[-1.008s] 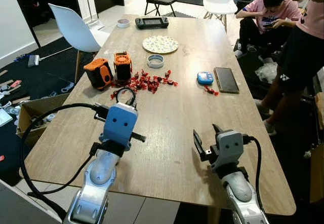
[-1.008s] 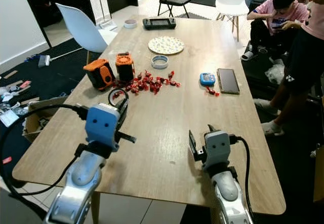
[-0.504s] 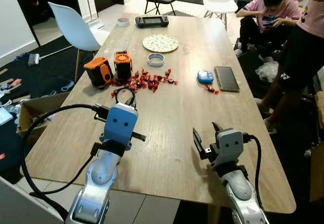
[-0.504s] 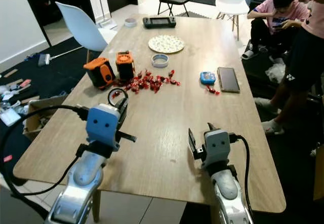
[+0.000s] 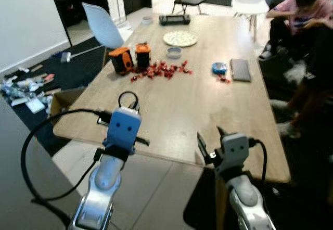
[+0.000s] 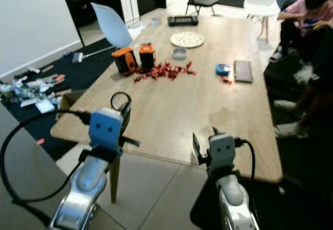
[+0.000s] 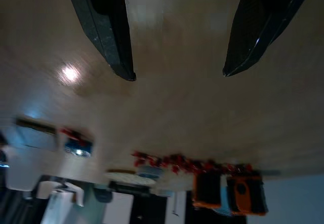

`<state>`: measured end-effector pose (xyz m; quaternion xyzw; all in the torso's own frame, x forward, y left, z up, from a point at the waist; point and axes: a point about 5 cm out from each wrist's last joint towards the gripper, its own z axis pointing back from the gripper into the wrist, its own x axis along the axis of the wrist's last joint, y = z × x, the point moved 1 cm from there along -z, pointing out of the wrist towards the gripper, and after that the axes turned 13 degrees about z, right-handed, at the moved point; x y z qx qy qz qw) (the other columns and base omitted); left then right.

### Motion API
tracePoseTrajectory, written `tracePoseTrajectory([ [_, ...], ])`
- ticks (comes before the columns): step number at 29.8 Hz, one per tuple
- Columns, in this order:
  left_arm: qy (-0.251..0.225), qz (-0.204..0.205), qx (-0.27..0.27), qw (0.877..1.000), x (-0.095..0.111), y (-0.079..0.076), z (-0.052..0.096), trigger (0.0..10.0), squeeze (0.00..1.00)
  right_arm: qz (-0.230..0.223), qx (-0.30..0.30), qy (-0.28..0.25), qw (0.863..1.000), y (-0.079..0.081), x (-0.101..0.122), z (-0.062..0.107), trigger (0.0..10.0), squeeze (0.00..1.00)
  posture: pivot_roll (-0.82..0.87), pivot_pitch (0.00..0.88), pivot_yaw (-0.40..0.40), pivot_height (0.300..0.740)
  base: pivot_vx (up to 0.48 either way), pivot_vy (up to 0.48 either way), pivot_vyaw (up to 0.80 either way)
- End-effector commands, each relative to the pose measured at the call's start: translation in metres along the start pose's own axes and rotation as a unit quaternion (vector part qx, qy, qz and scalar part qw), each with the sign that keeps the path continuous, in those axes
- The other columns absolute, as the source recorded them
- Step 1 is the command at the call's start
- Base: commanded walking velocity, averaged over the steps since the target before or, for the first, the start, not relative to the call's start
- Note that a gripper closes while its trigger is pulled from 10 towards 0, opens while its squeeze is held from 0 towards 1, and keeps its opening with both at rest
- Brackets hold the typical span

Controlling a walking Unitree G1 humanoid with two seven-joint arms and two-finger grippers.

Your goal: Hang keys on a hook

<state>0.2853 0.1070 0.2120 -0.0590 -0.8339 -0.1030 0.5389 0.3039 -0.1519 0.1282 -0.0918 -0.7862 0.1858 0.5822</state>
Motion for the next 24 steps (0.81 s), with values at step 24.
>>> tracePoseTrajectory([
  [24, 0.013, -0.01, 0.004, 1.0, -0.008, 0.0022, 0.0036, 10.0, 0.0, 0.006, 0.009, 0.01, 1.0, 0.0051, -0.0056, 0.0019, 10.0, 0.0, 0.1, 0.163, -0.017, 0.74, -0.34, 0.0, 0.0],
])
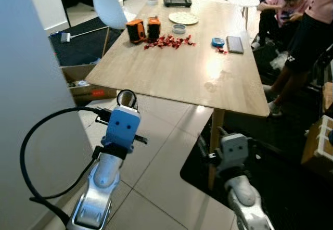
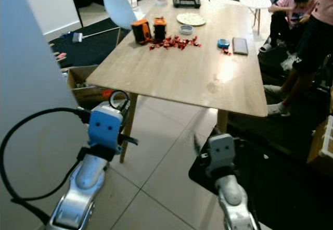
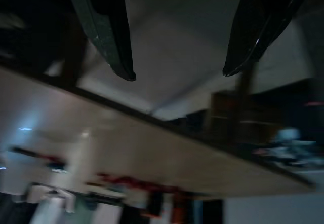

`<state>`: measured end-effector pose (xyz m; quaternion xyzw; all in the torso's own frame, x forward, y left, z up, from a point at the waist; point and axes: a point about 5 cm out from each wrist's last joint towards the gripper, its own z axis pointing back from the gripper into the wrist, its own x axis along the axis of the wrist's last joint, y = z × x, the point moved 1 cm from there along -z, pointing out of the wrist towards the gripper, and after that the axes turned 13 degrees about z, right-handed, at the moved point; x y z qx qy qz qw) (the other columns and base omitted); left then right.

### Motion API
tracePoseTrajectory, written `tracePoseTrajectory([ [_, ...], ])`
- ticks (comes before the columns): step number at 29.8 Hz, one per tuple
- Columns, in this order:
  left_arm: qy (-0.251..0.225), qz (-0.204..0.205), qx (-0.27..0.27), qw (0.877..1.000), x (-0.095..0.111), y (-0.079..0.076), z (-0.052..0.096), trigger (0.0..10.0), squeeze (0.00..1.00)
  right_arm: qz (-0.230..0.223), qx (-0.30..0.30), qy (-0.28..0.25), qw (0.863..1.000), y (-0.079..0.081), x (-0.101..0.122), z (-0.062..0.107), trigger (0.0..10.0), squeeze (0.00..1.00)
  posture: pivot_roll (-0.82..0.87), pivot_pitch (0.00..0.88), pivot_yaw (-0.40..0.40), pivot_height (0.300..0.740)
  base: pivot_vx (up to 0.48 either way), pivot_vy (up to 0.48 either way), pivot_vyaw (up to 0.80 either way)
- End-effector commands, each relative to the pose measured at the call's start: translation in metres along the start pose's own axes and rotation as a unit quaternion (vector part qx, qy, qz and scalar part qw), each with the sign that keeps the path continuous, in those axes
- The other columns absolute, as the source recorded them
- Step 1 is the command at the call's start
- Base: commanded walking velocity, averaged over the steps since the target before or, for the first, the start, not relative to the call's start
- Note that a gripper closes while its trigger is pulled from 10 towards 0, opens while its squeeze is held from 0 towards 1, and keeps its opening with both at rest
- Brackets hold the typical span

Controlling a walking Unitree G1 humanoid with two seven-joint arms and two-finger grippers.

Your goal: Hang keys on a hook

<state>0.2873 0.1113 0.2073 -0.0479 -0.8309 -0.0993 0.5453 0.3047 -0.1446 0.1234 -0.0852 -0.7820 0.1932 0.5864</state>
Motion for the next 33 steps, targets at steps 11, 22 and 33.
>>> tracePoseTrajectory([
  [11, 0.006, -0.006, -0.006, 1.0, -0.0035, -0.0019, 0.0033, 10.0, 0.0, 0.01, 0.001, 0.005, 1.0, -0.0025, -0.0039, 0.0032, 10.0, 0.0, 0.1, 0.162, -0.016, 0.74, 0.0, 0.0, 0.0],
  [22, 0.008, -0.008, -0.007, 1.0, -0.0045, -0.002, 0.0043, 10.0, 0.0, 0.011, 0.003, 0.006, 1.0, -0.0013, -0.0044, 0.0034, 10.0, 0.0, 0.11, 0.167, -0.017, 0.74, 0.0, 0.0, 0.0],
  [33, 0.012, -0.008, -0.007, 1.0, -0.0058, -0.0019, 0.0049, 10.0, 0.0, 0.01, 0.005, 0.005, 1.0, -0.0006, -0.0041, 0.0037, 10.0, 0.0, 0.1, 0.171, -0.017, 0.74, 0.0, 0.0, 0.63],
])
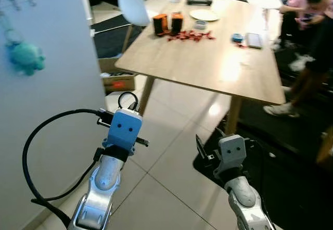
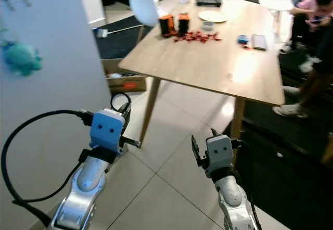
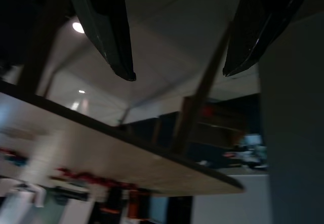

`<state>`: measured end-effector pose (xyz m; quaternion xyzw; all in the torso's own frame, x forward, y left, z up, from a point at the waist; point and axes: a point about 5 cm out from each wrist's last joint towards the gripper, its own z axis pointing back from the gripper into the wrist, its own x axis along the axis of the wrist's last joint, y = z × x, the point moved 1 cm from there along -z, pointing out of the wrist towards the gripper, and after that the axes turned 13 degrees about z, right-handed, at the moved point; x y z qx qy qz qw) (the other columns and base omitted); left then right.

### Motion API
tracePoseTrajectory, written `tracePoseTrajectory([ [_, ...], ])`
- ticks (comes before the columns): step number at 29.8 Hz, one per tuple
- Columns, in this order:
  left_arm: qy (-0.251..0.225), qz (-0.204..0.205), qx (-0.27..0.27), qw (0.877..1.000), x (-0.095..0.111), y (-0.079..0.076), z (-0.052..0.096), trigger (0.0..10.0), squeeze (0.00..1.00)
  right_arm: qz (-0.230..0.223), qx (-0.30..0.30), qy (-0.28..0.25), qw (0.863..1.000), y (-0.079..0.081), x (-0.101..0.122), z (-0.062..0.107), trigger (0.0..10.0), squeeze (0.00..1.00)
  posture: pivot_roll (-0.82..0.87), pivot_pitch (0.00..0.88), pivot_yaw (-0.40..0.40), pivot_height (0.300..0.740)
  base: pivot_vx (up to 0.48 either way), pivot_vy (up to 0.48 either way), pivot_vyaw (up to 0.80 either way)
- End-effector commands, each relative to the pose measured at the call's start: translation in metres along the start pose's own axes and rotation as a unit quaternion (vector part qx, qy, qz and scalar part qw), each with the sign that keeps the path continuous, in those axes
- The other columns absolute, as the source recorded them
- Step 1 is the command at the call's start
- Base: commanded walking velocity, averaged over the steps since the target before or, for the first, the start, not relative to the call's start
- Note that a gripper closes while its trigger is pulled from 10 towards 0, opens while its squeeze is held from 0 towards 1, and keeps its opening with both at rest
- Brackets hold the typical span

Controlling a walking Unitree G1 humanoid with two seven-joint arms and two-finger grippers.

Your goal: Hang keys on a hook

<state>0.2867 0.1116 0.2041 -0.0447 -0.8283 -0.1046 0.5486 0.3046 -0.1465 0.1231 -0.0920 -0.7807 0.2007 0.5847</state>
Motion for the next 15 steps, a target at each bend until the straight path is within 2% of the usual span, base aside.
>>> tracePoseTrajectory([
  [1, 0.007, -0.003, -0.004, 1.0, -0.0032, -0.0017, 0.0031, 10.0, 0.0, 0.0, 0.004, 0.005, 1.0, 0.0011, -0.0031, 0.0031, 10.0, 0.0, 0.1, 0.171, -0.017, 0.74, 0.0, 0.0, 0.79],
  [15, 0.009, -0.003, -0.004, 1.0, -0.0039, -0.0017, 0.0028, 10.0, 0.0, 0.0, 0.004, 0.006, 1.0, 0.0011, -0.0031, 0.0024, 10.0, 0.0, 0.11, 0.173, -0.016, 0.74, 0.0, 0.0, 0.79],
])
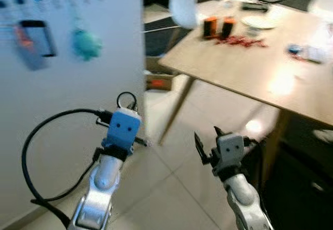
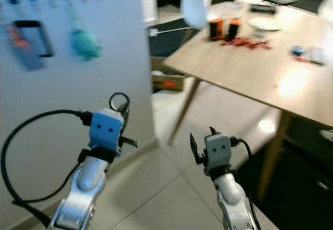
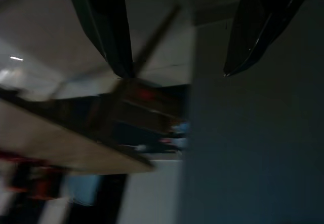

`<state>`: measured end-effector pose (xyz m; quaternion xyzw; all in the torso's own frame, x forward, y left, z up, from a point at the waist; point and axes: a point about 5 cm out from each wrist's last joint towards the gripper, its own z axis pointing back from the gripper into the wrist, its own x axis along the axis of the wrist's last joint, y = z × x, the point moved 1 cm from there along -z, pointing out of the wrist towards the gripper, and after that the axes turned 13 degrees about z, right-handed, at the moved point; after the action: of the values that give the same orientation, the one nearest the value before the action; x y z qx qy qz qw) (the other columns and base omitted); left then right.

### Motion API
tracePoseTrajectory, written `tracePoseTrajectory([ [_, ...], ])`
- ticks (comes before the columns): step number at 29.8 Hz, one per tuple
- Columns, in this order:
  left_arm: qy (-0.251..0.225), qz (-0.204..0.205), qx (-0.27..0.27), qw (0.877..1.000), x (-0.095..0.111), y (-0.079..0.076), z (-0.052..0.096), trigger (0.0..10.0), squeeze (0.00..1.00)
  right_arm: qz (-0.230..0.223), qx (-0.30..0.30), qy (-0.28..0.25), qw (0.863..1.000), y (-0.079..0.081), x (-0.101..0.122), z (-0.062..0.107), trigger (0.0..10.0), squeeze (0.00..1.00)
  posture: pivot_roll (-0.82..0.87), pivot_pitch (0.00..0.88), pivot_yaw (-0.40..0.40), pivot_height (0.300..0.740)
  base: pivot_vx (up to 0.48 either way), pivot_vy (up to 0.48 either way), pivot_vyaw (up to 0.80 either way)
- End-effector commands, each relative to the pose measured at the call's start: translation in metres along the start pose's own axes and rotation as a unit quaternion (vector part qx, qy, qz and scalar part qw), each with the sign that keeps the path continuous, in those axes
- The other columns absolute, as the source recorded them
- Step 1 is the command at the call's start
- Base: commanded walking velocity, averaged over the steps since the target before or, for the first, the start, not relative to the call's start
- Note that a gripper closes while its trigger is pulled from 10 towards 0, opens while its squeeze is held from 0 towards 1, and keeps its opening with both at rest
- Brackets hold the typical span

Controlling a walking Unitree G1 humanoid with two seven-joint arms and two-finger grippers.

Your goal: Hang keys on a hook

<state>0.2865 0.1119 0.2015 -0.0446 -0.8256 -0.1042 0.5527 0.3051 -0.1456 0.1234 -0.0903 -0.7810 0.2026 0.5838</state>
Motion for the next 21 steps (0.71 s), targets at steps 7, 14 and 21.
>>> tracePoseTrajectory([
  [7, 0.005, -0.004, -0.004, 1.0, -0.0018, -0.001, 0.0012, 10.0, 0.0, 0.0, 0.002, 0.008, 1.0, 0.0011, -0.0036, 0.0028, 10.0, 0.0, 0.11, 0.172, -0.014, 0.74, 0.0, 0.0, 0.79],
  [14, 0.004, -0.005, -0.005, 1.0, -0.0017, -0.0008, 0.0008, 10.0, 0.0, 0.0, 0.001, 0.007, 1.0, 0.0018, -0.0034, 0.0019, 10.0, 0.0, 0.11, 0.17, -0.013, 0.74, 0.0, 0.0, 0.79],
  [21, 0.003, -0.005, -0.006, 1.0, -0.0014, -0.0012, 0.0001, 10.0, 0.0, -0.001, -0.001, 0.007, 1.0, 0.0013, -0.0034, 0.002, 10.0, 0.0, 0.11, 0.169, -0.013, 0.74, 0.0, 0.0, 0.79],
])
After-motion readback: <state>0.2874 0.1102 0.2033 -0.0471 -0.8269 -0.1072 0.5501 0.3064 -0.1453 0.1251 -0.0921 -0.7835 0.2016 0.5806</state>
